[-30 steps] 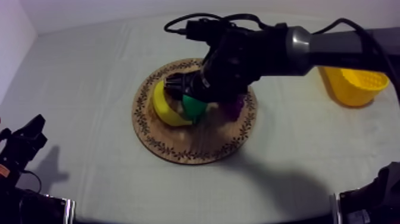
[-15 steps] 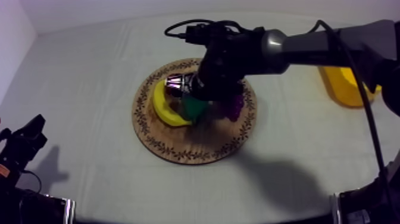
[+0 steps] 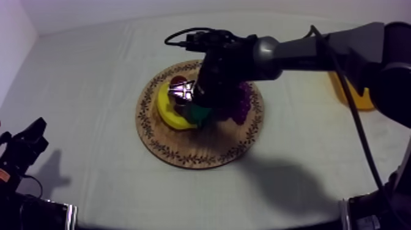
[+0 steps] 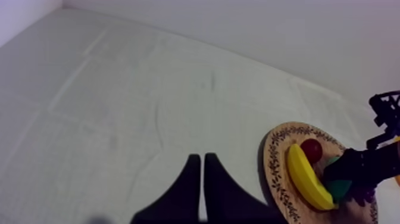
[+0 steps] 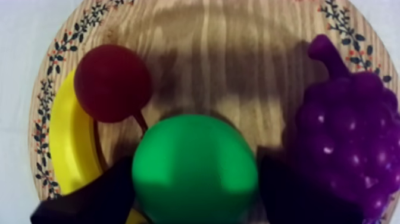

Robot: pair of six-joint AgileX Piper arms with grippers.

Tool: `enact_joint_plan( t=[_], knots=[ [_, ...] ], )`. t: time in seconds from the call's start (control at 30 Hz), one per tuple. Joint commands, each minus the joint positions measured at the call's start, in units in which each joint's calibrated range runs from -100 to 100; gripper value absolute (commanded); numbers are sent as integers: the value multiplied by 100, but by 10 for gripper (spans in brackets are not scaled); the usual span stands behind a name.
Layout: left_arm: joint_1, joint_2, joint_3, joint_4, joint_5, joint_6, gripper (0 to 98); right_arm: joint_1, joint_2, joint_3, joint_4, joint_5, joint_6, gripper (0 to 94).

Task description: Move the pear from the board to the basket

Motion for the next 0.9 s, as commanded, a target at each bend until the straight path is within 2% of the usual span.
enact_joint_plan(
  t=[0.0, 0.27, 0.53, 0.7, 0.87],
  knots=[
    [1, 0, 2, -2, 1, -2, 1, -2, 32, -11, -14, 5, 15, 537],
    [1, 0, 2, -2, 1, -1, 1, 2, 64, -43, -44, 23, 68, 425],
    [1, 0, 2, -2, 1, 0, 1, 103, -610, 122, 26, -118, 110, 407],
    [1, 0, 2, -2, 1, -1, 1, 311, -1587, 217, 293, -253, 136, 389],
    [1, 0, 2, -2, 1, -2, 1, 744, -2762, 329, 627, -593, 300, 367]
  ],
)
